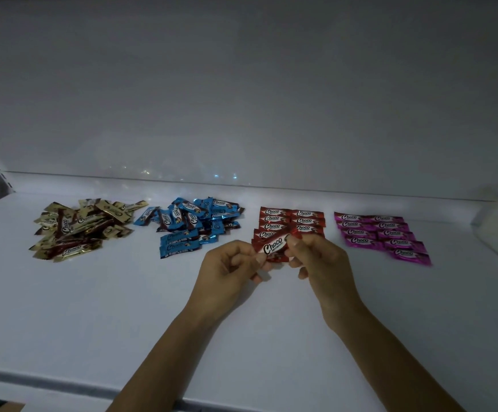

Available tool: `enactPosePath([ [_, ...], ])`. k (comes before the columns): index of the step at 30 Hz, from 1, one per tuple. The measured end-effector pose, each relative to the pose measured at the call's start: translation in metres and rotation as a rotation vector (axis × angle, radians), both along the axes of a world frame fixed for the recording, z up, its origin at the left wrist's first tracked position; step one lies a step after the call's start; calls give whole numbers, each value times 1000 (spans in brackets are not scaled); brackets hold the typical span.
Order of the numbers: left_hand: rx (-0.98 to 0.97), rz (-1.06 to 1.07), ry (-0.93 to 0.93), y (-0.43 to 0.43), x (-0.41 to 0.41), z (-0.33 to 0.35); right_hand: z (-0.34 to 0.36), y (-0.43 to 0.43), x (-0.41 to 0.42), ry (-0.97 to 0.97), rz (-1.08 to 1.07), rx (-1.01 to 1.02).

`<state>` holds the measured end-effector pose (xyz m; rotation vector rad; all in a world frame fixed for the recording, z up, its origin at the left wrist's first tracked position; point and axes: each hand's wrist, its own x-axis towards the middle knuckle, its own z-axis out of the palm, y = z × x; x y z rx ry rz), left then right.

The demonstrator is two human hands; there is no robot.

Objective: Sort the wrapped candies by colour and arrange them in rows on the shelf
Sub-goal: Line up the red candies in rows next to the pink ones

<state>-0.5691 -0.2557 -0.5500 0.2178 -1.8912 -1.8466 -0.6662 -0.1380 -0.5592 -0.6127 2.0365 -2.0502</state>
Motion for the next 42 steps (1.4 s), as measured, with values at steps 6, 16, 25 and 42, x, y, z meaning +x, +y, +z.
enactPosePath([
  [6, -308, 177, -117, -13, -5, -19, 9, 4, -2, -5, 42, 20],
  [16, -1125, 123, -333, -12, -13, -37, 9, 21, -25, -204, -29, 182],
  [25, -1121, 146, -314, -12, -13, -39, 1, 19, -28, -120, -111, 283],
  [42, -1063, 375, -293, -32, 17, -22, -10, -1, 2, 753, -22, 772],
])
